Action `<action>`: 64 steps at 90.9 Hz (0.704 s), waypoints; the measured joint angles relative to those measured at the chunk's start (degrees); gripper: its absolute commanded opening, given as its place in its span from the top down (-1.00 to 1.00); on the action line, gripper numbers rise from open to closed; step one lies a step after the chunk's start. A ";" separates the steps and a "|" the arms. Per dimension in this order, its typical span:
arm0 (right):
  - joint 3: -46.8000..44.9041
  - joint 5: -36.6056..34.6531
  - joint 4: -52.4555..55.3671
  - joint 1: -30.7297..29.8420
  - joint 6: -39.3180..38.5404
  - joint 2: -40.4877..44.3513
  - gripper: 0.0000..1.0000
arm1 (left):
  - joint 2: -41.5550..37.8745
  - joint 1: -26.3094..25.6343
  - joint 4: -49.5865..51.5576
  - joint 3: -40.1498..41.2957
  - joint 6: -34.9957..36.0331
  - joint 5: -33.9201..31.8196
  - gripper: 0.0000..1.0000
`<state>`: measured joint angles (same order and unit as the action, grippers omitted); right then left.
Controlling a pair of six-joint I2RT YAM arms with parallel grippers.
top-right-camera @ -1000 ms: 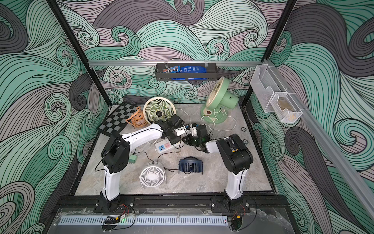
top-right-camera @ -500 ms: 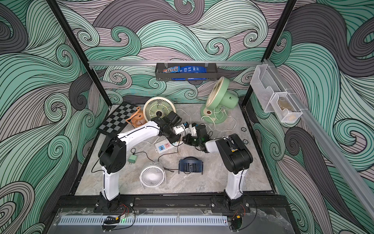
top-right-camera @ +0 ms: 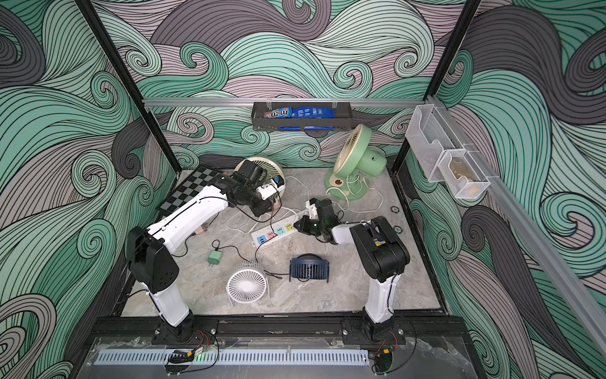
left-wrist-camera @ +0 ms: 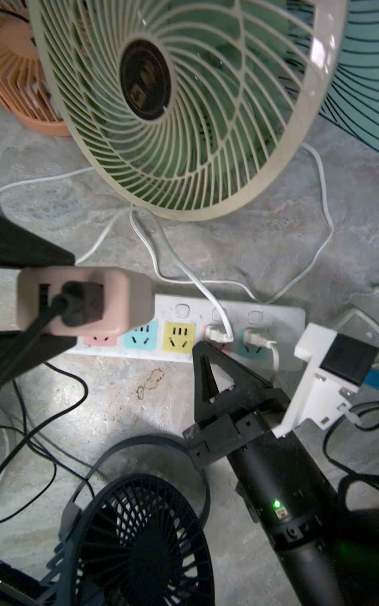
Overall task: Unplug the desk fan from the power strip
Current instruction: Remove the plug from the socket.
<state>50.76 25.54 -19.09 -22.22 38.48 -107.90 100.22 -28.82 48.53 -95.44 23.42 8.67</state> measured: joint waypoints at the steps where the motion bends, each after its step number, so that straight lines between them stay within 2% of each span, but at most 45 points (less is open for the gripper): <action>1: 0.02 0.00 0.11 0.00 -0.04 0.02 0.94 | -0.39 0.42 0.04 0.22 0.02 0.04 1.00; 32: 0.87 -0.11 5.46 0.00 -0.87 2.08 0.94 | -9.77 11.47 1.70 8.59 -0.13 2.36 1.00; 64: 1.18 -0.17 7.58 1.03 -1.77 6.40 0.93 | -11.96 12.37 2.54 7.69 -0.70 4.92 1.00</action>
<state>51.94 25.36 -11.51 -21.19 36.71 -101.49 88.27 -16.45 51.07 -87.74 22.72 13.58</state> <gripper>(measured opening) 0.064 0.301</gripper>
